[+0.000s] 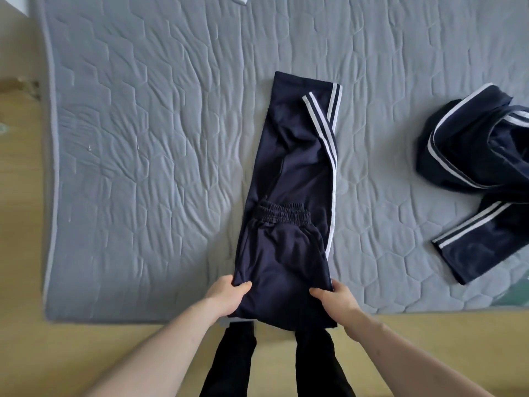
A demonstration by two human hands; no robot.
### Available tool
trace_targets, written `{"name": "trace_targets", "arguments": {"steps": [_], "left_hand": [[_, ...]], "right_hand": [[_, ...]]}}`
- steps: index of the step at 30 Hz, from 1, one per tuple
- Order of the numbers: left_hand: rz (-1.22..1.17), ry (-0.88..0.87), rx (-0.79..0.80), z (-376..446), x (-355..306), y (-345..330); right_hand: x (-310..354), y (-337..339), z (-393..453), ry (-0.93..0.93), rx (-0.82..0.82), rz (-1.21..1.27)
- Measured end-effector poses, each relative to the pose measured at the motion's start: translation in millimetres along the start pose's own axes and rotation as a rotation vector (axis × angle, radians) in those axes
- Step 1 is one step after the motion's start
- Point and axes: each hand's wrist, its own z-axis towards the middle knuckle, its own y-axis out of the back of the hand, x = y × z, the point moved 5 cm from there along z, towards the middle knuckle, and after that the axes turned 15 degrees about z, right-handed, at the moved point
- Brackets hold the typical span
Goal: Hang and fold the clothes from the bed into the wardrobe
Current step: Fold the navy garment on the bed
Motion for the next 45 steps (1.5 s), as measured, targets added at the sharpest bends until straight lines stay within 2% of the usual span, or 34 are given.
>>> {"name": "trace_targets", "arguments": {"steps": [8, 10, 12, 15, 18, 22, 26, 29, 33, 37, 40, 42, 45], "left_hand": [[0.022, 0.101, 0.207, -65.2, 55.7, -71.2], [0.020, 0.114, 0.133, -73.5, 55.8, -71.9], [0.037, 0.093, -0.017, -83.0, 46.6, -58.2], [0.062, -0.130, -0.169, -95.7, 18.7, -26.1], [-0.052, -0.284, -0.211, -102.6, -11.8, 15.3], [-0.363, -0.313, -0.168, -105.5, -52.2, 68.9], [-0.510, -0.334, -0.084, -92.8, -91.3, 107.8], [-0.514, -0.355, -0.096, -74.4, -117.0, 131.3], [-0.492, -0.360, -0.204, -36.6, -147.9, 160.7], [-0.348, -0.300, -0.340, 11.7, -173.3, 181.9], [0.084, -0.215, -0.422, 45.0, -182.8, 192.2], [0.281, -0.251, -0.493, 58.5, -197.9, 199.5], [0.476, -0.408, -0.643, 66.7, -239.6, 210.4]], "right_hand": [[-72.2, 13.2, -66.7, -0.219, 0.054, -0.200], [-73.8, 14.2, -76.7, -0.216, 0.049, -0.214], [-64.5, 16.1, -82.8, -0.163, 0.008, -0.213], [-31.5, 19.7, -91.6, -0.052, -0.014, -0.145], [12.6, 22.6, -94.9, 0.040, 0.046, 0.029], [74.2, 31.8, -84.9, 0.037, 0.120, 0.256], [129.2, 36.5, -71.5, -0.048, 0.198, 0.571], [167.6, 38.3, -58.2, 0.009, 0.197, 0.564], [206.9, 32.2, -32.9, 0.101, 0.195, 0.532], [226.5, 23.6, -6.7, 0.169, 0.123, 0.539], [212.9, 15.2, 18.1, 0.203, -0.017, 0.415], [187.5, 12.1, 31.1, 0.240, -0.150, 0.314], [132.7, 8.3, 33.4, 0.252, -0.320, 0.223]]}}
